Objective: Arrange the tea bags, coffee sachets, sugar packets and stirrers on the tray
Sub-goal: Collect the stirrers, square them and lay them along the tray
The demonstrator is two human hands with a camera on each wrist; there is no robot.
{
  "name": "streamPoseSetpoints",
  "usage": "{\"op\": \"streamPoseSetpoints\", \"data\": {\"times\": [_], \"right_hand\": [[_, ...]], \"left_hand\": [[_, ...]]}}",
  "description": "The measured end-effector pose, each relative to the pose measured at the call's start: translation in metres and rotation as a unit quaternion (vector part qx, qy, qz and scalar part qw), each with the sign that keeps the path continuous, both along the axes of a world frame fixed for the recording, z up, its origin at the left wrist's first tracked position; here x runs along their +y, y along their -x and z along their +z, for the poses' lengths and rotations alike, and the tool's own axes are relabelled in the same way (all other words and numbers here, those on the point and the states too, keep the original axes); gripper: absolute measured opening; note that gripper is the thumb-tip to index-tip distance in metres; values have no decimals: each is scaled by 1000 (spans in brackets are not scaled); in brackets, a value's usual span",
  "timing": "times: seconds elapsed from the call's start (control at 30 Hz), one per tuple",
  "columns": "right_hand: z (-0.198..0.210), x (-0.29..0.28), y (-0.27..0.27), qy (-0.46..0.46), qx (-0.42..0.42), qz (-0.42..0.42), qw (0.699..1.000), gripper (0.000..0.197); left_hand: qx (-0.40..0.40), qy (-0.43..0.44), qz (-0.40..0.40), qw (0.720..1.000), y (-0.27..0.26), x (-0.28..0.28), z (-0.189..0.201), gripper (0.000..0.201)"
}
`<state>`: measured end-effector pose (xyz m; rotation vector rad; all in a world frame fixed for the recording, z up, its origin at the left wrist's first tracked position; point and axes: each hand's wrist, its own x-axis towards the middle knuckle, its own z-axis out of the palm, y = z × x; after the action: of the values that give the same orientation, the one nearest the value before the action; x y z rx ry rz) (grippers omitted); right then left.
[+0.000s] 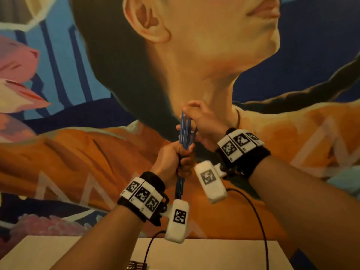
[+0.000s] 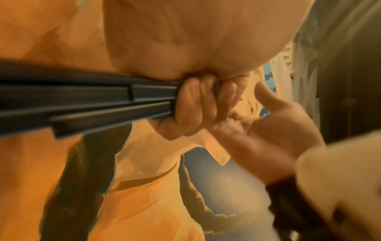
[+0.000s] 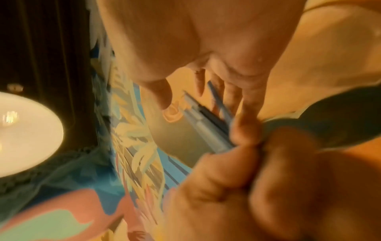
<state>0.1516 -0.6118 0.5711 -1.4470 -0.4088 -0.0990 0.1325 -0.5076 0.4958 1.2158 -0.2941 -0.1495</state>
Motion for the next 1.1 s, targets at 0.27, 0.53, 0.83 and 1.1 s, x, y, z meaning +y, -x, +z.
{"op": "streamPoseSetpoints", "data": {"times": [0.27, 0.53, 0.83, 1.1], "right_hand": [[34, 21, 5, 116, -152, -11, 981, 30], [53, 21, 7, 171, -210, -23, 962, 12], [-25, -5, 10, 53, 95, 73, 991, 35], [-40, 14, 13, 31, 201, 162, 966, 14]], "left_hand": [[-112, -13, 55, 992, 3, 4, 24, 9], [-133, -55, 104, 984, -6, -2, 49, 44], [-124, 10, 127, 984, -13, 23, 105, 47], [-122, -59, 92, 986, -11, 13, 112, 47]]}}
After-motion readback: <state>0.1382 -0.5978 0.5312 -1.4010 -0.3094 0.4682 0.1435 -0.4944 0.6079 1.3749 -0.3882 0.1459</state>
